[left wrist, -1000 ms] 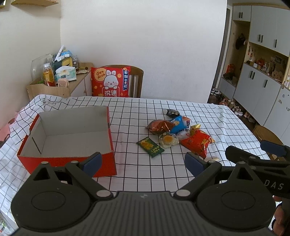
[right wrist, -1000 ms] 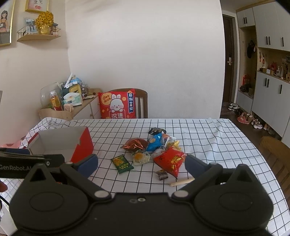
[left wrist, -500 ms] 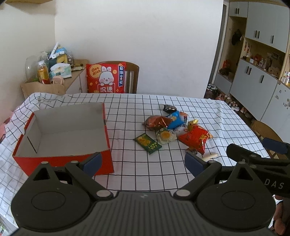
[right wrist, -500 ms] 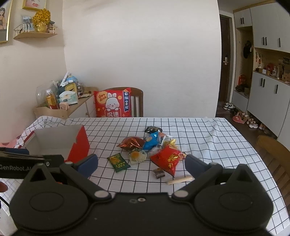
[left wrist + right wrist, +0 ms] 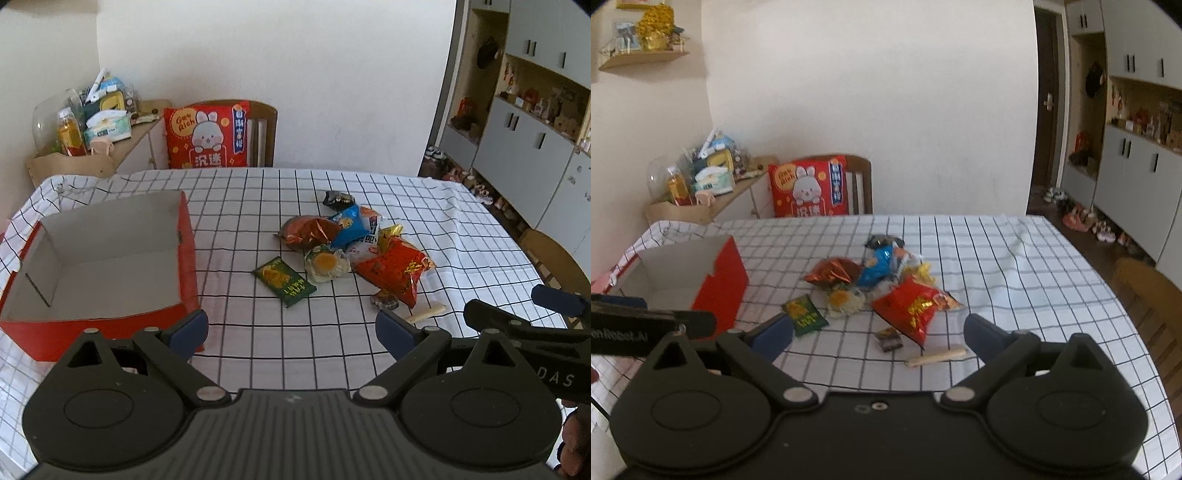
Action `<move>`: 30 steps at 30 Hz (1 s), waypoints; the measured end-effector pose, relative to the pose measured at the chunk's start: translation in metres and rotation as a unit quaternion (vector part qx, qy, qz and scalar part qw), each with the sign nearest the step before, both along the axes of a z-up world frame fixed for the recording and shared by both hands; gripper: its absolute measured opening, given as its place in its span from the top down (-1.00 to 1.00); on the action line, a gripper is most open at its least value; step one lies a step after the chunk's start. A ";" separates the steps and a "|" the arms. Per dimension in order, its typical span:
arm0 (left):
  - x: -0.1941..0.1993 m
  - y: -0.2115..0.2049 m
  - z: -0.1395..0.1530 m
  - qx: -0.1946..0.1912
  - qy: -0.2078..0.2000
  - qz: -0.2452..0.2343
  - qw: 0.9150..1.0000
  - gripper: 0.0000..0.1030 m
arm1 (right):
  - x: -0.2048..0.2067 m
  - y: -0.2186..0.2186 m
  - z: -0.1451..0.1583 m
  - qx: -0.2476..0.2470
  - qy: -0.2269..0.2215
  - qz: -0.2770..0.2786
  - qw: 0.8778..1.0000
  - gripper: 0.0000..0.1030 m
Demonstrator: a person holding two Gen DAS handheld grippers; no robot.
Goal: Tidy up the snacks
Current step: 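Grasp the dark brown square cake with the left gripper while the right gripper grasps the wooden stick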
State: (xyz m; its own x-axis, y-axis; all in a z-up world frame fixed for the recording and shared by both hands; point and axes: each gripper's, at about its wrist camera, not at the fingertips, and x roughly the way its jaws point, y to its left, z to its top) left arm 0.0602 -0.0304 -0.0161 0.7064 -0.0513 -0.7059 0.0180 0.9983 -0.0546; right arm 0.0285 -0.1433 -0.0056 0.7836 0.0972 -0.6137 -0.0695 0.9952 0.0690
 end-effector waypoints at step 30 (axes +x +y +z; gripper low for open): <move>0.159 -0.106 -0.099 -0.020 0.182 0.037 0.982 -0.81 | 0.111 -0.073 -0.116 -0.101 0.133 0.232 0.958 -0.38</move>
